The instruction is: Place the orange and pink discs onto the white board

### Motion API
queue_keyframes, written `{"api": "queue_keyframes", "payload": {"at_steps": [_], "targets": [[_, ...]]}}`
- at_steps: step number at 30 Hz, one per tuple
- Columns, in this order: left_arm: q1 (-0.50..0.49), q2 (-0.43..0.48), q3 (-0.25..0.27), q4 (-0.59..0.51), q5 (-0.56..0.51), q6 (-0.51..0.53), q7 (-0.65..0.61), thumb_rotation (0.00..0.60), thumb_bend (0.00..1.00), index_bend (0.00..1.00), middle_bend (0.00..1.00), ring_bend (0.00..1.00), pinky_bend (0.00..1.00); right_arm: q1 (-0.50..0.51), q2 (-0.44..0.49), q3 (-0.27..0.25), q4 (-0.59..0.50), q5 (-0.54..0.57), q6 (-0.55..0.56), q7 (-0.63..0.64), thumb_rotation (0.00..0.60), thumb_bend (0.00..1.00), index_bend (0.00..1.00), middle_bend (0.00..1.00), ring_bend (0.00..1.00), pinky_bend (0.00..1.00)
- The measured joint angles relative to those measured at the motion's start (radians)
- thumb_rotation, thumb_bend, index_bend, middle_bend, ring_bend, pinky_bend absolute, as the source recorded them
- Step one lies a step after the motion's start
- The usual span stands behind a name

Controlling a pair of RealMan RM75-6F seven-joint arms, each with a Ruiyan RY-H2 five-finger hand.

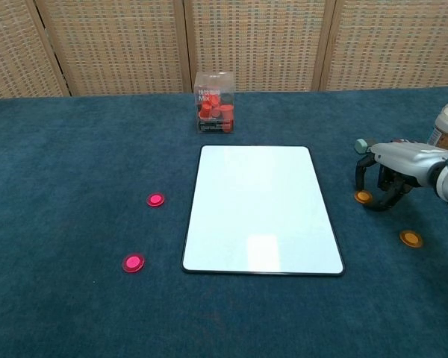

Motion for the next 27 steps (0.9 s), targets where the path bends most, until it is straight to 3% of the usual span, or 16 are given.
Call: {"api": "queue_keyframes", "payload": {"at_steps": [8, 14, 16, 18, 20, 24, 27], "targets": [[-0.001, 0.002, 0.001, -0.001, 0.002, -0.001, -0.002, 0.600, 0.00, 0.00, 0.00, 0.00, 0.00, 0.023, 0.032, 0.041, -0.104, -0.012, 0.026, -0.018, 0.600, 0.36, 0.55, 0.99, 1.00, 1.00], [-0.003, 0.002, 0.001, 0.002, -0.003, -0.008, -0.005, 0.600, 0.00, 0.00, 0.00, 0.00, 0.00, 0.090, 0.027, 0.082, -0.190, 0.051, 0.041, -0.143, 0.600, 0.36, 0.55, 0.98, 1.00, 1.00], [-0.004, 0.002, 0.000, 0.005, -0.007, -0.013, -0.010, 0.600, 0.00, 0.00, 0.00, 0.00, 0.00, 0.124, 0.009, 0.095, -0.210, 0.090, 0.046, -0.197, 0.600, 0.36, 0.49, 0.98, 1.00, 1.00], [-0.006, 0.003, -0.002, 0.006, -0.010, -0.016, -0.016, 0.600, 0.00, 0.00, 0.00, 0.00, 0.00, 0.154, -0.014, 0.103, -0.218, 0.129, 0.051, -0.243, 0.600, 0.32, 0.27, 0.99, 1.00, 1.00], [-0.008, 0.005, -0.004, 0.006, -0.010, -0.018, -0.023, 0.600, 0.00, 0.00, 0.00, 0.00, 0.00, 0.185, -0.044, 0.108, -0.218, 0.174, 0.058, -0.292, 0.600, 0.28, 0.16, 0.99, 1.00, 1.00], [-0.011, 0.009, -0.003, 0.005, -0.002, -0.020, -0.034, 0.600, 0.00, 0.00, 0.00, 0.00, 0.00, 0.212, -0.074, 0.105, -0.217, 0.216, 0.082, -0.337, 0.600, 0.26, 0.15, 0.98, 1.00, 1.00], [-0.015, 0.014, -0.002, 0.009, -0.005, -0.031, -0.049, 0.600, 0.00, 0.00, 0.00, 0.00, 0.00, 0.190, -0.051, 0.088, -0.246, 0.189, 0.122, -0.327, 0.600, 0.30, 0.22, 0.99, 1.00, 1.00]]}}
